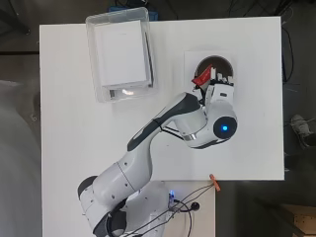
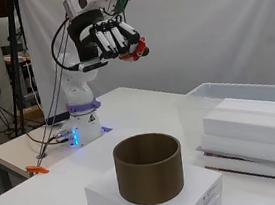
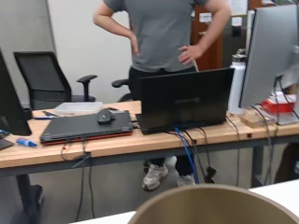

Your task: Teleoperate dual arm-hand system to remove items from a box

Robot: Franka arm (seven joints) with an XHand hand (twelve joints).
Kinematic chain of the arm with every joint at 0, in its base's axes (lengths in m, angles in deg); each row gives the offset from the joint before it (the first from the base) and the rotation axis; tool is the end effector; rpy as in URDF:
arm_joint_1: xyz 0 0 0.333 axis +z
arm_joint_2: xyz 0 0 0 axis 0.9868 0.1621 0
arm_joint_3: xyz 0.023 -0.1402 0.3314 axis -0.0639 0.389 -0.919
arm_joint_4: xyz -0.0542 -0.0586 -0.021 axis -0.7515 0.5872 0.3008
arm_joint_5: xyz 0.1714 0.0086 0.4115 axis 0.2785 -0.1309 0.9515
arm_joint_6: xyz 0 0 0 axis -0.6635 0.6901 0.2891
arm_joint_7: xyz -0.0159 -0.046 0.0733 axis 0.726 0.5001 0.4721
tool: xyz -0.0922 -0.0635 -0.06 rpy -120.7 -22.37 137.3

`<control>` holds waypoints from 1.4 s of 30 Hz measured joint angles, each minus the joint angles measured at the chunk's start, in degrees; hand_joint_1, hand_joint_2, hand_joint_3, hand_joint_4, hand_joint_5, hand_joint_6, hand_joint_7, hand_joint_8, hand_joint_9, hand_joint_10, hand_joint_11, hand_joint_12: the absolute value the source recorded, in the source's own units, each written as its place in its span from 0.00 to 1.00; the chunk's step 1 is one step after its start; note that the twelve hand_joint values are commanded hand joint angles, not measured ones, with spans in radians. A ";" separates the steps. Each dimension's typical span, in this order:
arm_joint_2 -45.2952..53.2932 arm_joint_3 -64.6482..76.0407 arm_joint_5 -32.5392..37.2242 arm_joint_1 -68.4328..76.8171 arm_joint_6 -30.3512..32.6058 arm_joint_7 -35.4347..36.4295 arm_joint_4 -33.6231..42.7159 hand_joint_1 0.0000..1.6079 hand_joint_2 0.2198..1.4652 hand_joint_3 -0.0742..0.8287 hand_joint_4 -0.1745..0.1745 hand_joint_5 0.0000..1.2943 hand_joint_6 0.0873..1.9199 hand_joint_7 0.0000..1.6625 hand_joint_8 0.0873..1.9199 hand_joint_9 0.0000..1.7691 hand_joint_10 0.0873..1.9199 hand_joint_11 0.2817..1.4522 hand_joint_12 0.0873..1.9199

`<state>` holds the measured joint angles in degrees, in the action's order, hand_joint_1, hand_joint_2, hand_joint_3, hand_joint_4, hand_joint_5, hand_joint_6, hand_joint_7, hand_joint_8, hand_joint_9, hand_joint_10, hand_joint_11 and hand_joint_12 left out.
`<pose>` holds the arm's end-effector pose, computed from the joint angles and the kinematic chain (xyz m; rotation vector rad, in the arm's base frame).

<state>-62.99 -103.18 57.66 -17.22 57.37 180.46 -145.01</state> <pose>0.4586 -0.2468 0.5529 2.7976 0.8944 0.5358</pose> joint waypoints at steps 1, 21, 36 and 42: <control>0.48 -0.32 -0.58 -0.42 0.19 -1.29 -0.01 0.62 0.87 0.08 1.00 0.71 1.00 0.76 1.00 0.81 1.00 0.76 0.92; 15.30 -18.79 -15.08 -15.14 11.32 -17.12 6.42 0.69 0.83 0.10 0.04 0.96 1.00 0.81 1.00 0.84 1.00 0.79 0.90; 13.59 -25.76 -27.16 -16.74 2.98 -31.56 13.45 0.06 0.67 0.08 0.74 0.34 0.00 0.27 0.00 0.28 0.00 0.15 0.00; 14.56 -24.67 -23.00 -15.41 -3.51 -27.65 18.48 0.10 0.63 0.06 0.77 0.30 0.00 0.25 0.00 0.27 0.00 0.13 0.00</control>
<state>-48.43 -127.84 34.66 -32.64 53.86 152.81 -126.53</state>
